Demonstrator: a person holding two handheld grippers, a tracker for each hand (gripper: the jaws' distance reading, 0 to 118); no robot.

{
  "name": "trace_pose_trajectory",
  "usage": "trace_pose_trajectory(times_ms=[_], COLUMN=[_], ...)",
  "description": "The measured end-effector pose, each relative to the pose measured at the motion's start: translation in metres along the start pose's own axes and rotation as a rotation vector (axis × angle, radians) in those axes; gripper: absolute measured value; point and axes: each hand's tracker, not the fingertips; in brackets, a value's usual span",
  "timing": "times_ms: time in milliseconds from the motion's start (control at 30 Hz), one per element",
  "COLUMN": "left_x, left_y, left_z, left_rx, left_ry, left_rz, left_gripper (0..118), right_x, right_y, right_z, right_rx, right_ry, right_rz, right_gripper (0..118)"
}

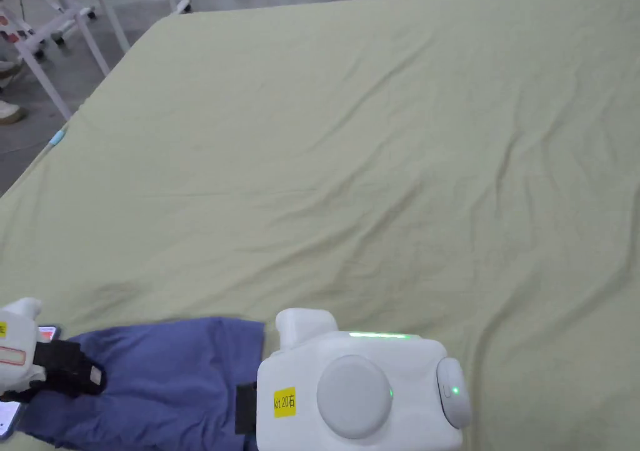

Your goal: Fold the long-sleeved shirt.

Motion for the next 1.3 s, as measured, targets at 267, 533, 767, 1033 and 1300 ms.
trace_pose_trajectory(times_ms=[267,533,767,1033,1300], left_x=[0.04,0.125,0.259,0.387,0.425], left_y=[-0.014,-0.032,-0.089,-0.176,-0.199], left_z=[0.012,0.07,0.198,0.268,0.25], left_rx=[0.213,0.245,0.734,1.281,1.295], left_ry=[0.149,-0.076,-0.123,-0.228,-0.186], left_rz=[-0.143,-0.146,-0.521,-0.579,-0.439], left_gripper=[114,104,7,7,7], right_x=[0.013,0.047,0.112,0.103,0.094], right_y=[-0.002,0.001,0.003,-0.024,-0.05], right_z=[0.014,0.088,0.237,0.377,0.408], right_rx=[0.016,0.161,0.45,0.838,1.005], right_ry=[-0.006,-0.008,-0.128,-0.381,-0.604], right_rz=[0.026,0.003,-0.082,0.068,0.187], right_gripper=[0,0,0,1,1])
